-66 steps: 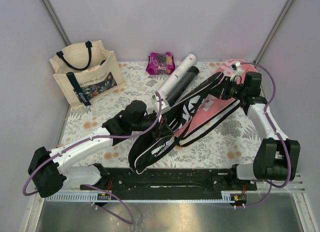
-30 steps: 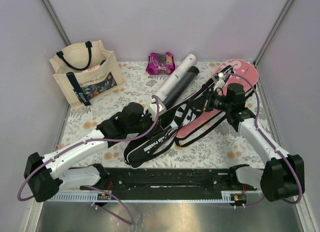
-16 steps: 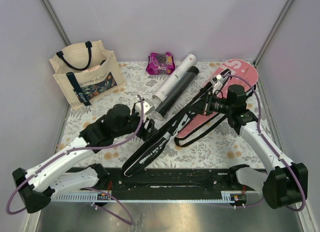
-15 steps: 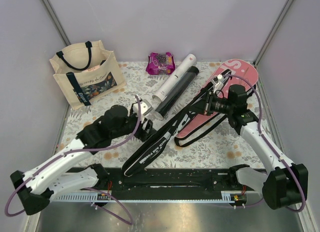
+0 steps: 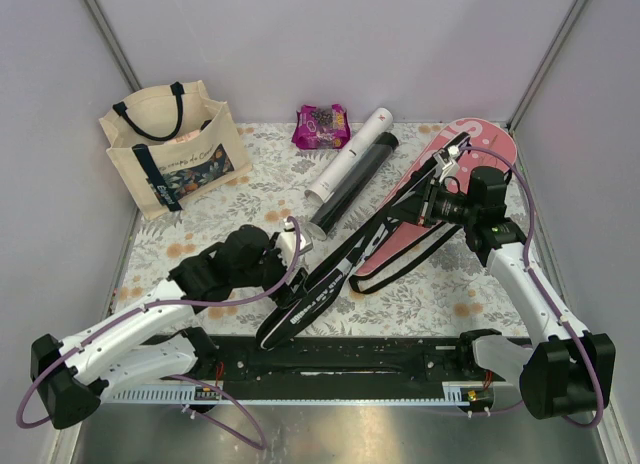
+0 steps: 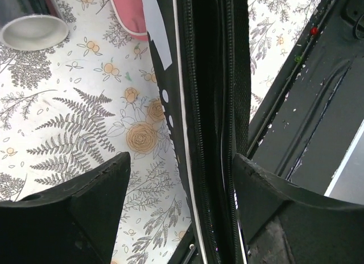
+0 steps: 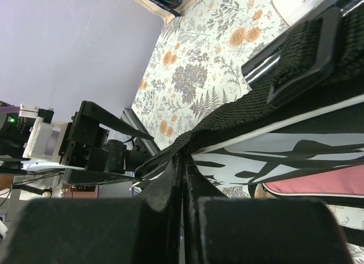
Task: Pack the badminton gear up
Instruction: Zip the racket bag at the center of the board.
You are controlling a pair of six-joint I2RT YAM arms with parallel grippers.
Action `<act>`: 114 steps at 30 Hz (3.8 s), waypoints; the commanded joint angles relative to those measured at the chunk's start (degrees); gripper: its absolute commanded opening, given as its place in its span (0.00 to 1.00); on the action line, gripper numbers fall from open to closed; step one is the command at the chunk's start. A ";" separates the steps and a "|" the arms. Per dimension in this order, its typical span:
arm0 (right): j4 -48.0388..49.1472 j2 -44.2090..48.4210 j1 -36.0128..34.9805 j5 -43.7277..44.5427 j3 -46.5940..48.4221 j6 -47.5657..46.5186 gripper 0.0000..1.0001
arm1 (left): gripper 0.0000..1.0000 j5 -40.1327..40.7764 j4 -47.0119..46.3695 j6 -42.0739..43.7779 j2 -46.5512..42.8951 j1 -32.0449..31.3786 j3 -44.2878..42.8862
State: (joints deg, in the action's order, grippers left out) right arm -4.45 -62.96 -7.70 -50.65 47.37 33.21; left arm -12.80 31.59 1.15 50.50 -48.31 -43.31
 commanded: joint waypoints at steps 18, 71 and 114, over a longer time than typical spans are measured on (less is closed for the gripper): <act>6.09 2.40 1.99 -2.78 1.85 2.20 0.00 | 0.15 -4.87 -2.59 -1.06 5.66 -0.29 -2.30; 6.30 14.26 -25.17 30.96 0.43 5.55 0.00 | 0.67 -1.79 -1.80 -0.97 -16.66 -1.26 -3.28; -0.30 20.16 -19.02 20.86 1.41 5.28 0.00 | 0.77 6.65 -7.51 26.80 -20.18 -1.26 -1.17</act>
State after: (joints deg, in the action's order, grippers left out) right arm -9.72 -44.80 -27.16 -27.77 47.86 38.41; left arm -0.89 25.41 25.78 30.13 -49.76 -42.28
